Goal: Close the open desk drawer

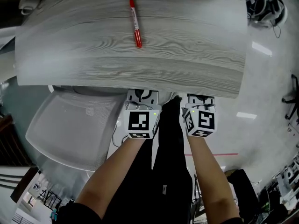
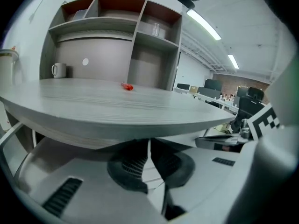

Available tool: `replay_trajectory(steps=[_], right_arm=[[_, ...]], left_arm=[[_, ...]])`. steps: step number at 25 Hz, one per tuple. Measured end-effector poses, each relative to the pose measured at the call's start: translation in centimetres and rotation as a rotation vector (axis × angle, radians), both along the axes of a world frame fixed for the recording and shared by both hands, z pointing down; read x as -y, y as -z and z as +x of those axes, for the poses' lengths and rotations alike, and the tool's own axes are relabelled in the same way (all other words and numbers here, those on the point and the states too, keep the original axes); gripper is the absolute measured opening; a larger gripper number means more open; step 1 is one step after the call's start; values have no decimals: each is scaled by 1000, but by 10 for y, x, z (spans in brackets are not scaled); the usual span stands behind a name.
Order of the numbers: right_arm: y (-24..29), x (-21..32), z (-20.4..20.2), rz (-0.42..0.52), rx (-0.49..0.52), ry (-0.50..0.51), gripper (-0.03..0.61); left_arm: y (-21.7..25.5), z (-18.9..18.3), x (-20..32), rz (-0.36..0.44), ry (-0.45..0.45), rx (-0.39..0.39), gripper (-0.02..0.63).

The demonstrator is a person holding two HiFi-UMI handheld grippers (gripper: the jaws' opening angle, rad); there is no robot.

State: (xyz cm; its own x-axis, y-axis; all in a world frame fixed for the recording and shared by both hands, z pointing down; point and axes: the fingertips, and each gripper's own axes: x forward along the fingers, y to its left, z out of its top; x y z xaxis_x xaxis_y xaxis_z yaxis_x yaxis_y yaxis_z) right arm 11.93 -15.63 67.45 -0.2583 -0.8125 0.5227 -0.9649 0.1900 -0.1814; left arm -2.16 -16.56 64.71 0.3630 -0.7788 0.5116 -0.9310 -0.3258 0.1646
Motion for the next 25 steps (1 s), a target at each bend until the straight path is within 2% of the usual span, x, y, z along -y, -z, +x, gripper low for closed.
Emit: replay_trajectory(steps=[1, 11, 17, 25], right_arm=[[1, 2, 1, 5, -8, -3, 20], [-1, -2, 0, 39, -65, 37, 21], [8, -20, -15, 27, -19, 20, 21], [60, -58, -43, 93, 19, 36, 21]], left_arm=[[1, 0, 3, 4, 1, 2, 17], [0, 5, -6, 50, -46, 14, 18], [4, -10, -18, 39, 1, 8, 18], [43, -28, -63, 42, 18, -11, 12]])
